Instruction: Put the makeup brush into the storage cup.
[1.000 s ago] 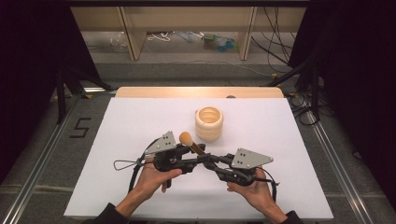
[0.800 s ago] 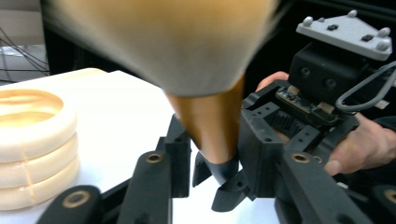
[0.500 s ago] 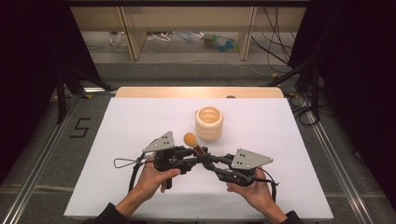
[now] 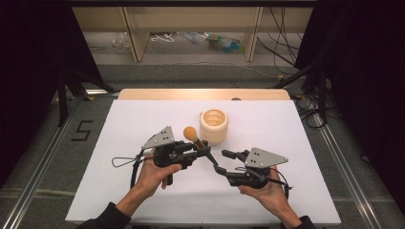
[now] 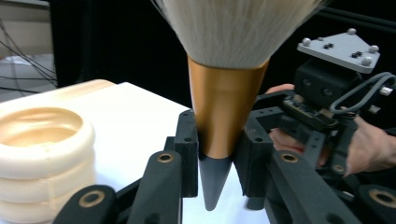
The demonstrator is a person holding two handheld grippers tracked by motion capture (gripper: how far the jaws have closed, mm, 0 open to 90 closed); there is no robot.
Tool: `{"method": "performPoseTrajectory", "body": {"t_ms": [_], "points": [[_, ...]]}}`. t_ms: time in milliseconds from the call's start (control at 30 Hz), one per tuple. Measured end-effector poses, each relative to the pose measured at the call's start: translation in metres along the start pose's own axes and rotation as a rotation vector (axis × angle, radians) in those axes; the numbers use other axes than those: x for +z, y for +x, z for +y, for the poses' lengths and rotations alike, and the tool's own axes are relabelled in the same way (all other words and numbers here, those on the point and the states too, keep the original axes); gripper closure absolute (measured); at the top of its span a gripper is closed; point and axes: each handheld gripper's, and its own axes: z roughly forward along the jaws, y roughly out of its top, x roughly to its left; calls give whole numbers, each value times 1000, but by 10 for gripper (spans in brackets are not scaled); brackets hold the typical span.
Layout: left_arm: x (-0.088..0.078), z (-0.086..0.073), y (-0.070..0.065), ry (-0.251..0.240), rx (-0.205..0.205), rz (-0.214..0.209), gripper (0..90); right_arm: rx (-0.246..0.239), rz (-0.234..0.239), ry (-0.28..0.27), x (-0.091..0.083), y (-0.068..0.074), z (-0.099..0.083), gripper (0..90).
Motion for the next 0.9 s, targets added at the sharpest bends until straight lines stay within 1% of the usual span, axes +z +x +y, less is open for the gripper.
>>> {"method": "performPoseTrajectory", "body": {"t_ms": [33,67,100,133,167,200,233,267,300,333,367,400,433,467,500,533,567,633,767,800,833,900], "points": [[0,2,3,-1,14,4,731,14,-17,16,-3,-1,0,416],[0,3,5,0,8,19,731,11,-36,17,-5,-3,-2,400],[0,5,8,0,28,27,731,24,-40,32,-9,-5,-3,386],[0,7,10,4,33,43,731,28,-58,26,-11,-8,-5,372],[1,8,12,7,36,57,731,49,-66,48,-14,-9,-7,359],[1,10,15,9,37,65,731,48,-81,40,-16,-12,-9,351],[1,12,17,9,36,74,731,58,-93,49,-18,-14,-11,339],[1,13,19,11,42,77,731,62,-103,42,-20,-16,-12,321],[2,15,21,11,50,92,730,63,-112,53,-22,-18,-13,310],[2,16,23,16,56,102,730,83,-128,59,-24,-19,-15,301],[3,18,25,16,61,113,730,83,-134,63,-27,-22,-15,292],[3,19,27,25,63,123,731,93,-145,54,-28,-23,-17,277],[4,21,29,28,74,132,730,106,-154,71,-31,-24,-17,270],[5,22,30,29,73,141,730,114,-157,62,-32,-25,-19,262],[5,23,32,33,84,147,731,106,-170,66,-35,-27,-19,259],[6,23,34,32,79,155,730,106,-172,70,-37,-28,-20,255],[7,24,36,37,81,163,731,108,-176,60,-37,-29,-21,240],[7,25,39,39,83,176,730,115,-188,73,-40,-30,-23,223],[10,28,46,44,83,192,730,118,-219,60,-45,-31,-27,179],[12,30,48,47,85,197,731,116,-215,75,-47,-32,-27,174],[13,30,49,47,81,200,730,116,-219,75,-48,-32,-29,167],[14,33,52,54,88,212,730,119,-218,81,-51,-33,-31,163]]}}
